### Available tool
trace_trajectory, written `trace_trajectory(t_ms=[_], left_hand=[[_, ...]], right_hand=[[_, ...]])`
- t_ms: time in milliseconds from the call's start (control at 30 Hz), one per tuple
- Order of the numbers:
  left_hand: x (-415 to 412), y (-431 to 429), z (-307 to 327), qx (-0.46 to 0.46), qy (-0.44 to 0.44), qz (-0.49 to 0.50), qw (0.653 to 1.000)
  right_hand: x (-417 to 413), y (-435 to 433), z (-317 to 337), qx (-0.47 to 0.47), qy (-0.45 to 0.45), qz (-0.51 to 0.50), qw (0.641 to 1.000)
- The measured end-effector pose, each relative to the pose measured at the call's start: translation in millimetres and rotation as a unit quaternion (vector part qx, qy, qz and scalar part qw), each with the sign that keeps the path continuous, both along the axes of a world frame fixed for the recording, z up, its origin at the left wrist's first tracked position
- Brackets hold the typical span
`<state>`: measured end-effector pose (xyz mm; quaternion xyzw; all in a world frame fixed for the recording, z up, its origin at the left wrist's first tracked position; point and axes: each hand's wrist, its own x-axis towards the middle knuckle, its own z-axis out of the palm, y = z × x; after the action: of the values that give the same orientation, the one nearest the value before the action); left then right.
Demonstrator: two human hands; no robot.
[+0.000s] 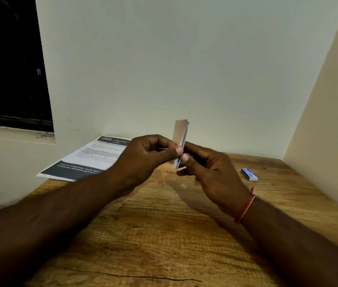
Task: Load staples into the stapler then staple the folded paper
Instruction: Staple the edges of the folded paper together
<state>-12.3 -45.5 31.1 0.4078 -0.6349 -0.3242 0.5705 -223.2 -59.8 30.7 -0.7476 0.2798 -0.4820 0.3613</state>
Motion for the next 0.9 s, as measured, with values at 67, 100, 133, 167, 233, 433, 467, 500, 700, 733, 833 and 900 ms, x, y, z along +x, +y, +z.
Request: trace_trajectory(t_ms=[67,100,133,167,233,433,467,500,700,733,833,900], left_hand=[[1.4,-3.1,-1.1,0.011,0.015,-0.005,1.0],[1.9,-4.1,-1.7,0.011,0.014,-0.004,1.0],[1.6,-4.6,-1.9,0.008,0.008,-0.002,1.0],[0.8,-4.4,-2.3,0.004,0.001,0.001,1.0],[-1.5,-4.0,-3.2,-0.003,-0.009,0.011,1.0],[-0.9,-8.1,-6.4,0.002,-0.042,0.038,0.998],[-0.9,-8.3,-6.2,-0.002,-0.054,0.046,0.997],[-1.3,-7.9,-5.7,-0.006,-0.068,0.054,0.996],[-2.9,-5.6,-6.5,-0.007,-0.064,0.056,0.996],[-2.8,-5.2,-6.1,-0.007,-0.059,0.052,0.997],[-2.9,-4.7,-5.4,-0.008,-0.062,0.051,0.997],[-4.8,-4.5,-6.1,-0.022,-0.09,0.07,0.993]], right_hand=[[-0.2,-1.0,-1.2,-0.003,0.0,-0.005,1.0],[-0.3,-0.9,-1.8,0.001,-0.006,-0.009,1.0],[-0.1,-0.3,-2.0,0.006,-0.013,-0.013,1.0],[-0.1,-0.2,-2.2,0.01,-0.017,-0.024,1.0],[0.0,-0.7,-2.5,0.014,-0.021,-0.057,0.998],[1.6,-2.6,-2.9,0.063,-0.049,-0.087,0.993],[1.7,-2.9,-3.1,0.066,-0.05,-0.092,0.992],[1.6,-3.6,-3.3,0.069,-0.052,-0.099,0.991],[1.8,-4.2,-3.9,0.094,-0.068,-0.104,0.988],[2.0,-4.0,-4.1,0.095,-0.068,-0.107,0.987],[2.7,-3.1,-4.4,0.086,-0.064,-0.122,0.987],[2.6,-3.1,-4.6,0.07,-0.056,-0.143,0.986]])
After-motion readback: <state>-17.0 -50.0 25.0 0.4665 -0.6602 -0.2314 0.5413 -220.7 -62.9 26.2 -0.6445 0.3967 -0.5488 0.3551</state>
